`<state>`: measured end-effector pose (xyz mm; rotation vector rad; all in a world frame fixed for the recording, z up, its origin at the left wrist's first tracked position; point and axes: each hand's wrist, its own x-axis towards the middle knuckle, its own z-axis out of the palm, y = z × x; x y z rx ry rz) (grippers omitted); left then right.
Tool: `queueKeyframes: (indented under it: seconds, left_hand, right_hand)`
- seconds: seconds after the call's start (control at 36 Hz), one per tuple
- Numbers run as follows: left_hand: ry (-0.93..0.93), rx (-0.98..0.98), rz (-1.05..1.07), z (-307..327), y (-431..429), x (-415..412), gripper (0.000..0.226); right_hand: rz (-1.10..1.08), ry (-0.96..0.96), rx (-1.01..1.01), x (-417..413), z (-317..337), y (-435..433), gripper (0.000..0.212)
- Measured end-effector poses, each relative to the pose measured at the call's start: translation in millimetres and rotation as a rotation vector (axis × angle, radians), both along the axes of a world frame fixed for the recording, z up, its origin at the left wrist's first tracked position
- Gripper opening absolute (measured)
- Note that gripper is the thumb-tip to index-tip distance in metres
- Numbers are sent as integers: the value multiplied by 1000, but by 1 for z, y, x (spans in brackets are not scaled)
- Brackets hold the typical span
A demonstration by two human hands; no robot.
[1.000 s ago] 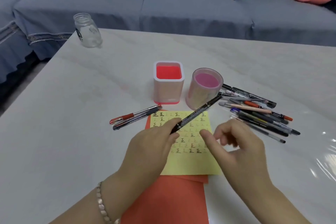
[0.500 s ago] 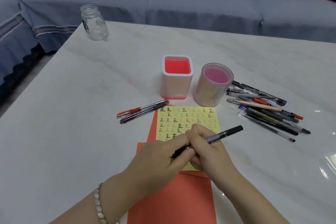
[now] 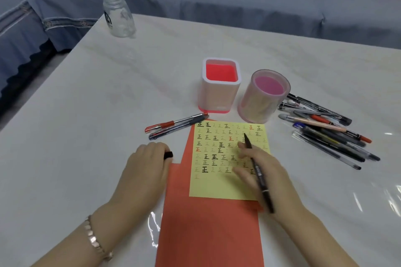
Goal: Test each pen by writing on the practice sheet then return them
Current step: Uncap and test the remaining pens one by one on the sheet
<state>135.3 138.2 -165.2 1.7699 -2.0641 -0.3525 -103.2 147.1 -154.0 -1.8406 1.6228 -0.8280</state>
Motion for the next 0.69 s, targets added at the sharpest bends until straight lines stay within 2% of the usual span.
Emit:
queueKeyframes:
  seconds: [0.08,0.17,0.25,0.33,0.44,0.53,0.61,0.69]
  left_hand:
    - [-124,-138,15,-20,-2,3,14]
    - [-91,-172,68,-25,0,0,21]
    - [-13,-202,27,-22,3,-8,38]
    - [80,-226,-140,-17,8,-18,47]
    - [76,-117,-338,-19,14,-28,59]
    - [10,-4,-413,-27,12,-33,70]
    - [-55,43,-409,-34,10,-34,72]
    - [-66,32,-396,-35,10,-35,70]
  right_hand:
    - [109,217,-15,5,-19,1,46]
    - [151,307,38,3,-26,8,68]
    - [173,320,35,-3,-29,11,68]
    - [195,308,43,-11,-31,12,70]
    - [211,270,27,-17,-33,12,62]
    - [177,189,-27,-12,-30,11,49]
    - [13,26,-70,-7,-20,17,28]
    - [-101,-286,-48,0,-14,20,38]
